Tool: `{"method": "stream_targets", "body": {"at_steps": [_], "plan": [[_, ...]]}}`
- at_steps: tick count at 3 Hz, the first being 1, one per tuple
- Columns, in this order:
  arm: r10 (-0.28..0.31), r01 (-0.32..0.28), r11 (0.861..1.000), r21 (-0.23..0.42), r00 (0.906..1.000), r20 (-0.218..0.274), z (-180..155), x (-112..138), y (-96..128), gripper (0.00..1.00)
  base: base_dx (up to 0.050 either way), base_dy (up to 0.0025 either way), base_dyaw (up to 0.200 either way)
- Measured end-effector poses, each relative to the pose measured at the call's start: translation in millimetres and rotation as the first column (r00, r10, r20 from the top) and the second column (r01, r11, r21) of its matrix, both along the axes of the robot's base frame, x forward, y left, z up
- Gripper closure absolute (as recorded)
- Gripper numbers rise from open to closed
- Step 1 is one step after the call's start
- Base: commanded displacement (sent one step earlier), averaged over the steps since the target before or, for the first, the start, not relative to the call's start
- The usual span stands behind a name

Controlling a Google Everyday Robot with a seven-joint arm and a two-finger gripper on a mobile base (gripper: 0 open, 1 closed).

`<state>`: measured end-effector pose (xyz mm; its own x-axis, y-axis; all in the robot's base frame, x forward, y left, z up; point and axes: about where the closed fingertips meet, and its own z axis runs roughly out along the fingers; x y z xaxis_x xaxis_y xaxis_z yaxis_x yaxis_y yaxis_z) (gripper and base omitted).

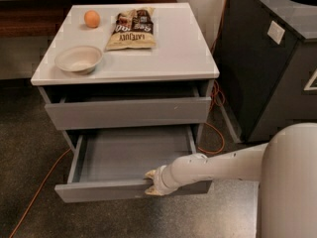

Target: Place orange into middle drawer

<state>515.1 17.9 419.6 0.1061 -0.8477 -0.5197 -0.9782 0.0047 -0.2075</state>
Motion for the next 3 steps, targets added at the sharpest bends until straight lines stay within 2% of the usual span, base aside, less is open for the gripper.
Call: {"method": "stream_targets", "body": {"at_steps": [1,2,3], "plan": [[0.012,-0.01,0.999,0.041,0.9993,-0.037,-3,-41,6,0.05,0.0,0.0,0.0],[0.075,-0.074,0.994,0.083,0.9971,-0.011,11,-84,20,0.0,0.0,0.0,0.0],[0.123,-0.127,0.987,0.098,0.9914,0.046,32,-98,31,0.0,0.0,0.0,0.0]]}}
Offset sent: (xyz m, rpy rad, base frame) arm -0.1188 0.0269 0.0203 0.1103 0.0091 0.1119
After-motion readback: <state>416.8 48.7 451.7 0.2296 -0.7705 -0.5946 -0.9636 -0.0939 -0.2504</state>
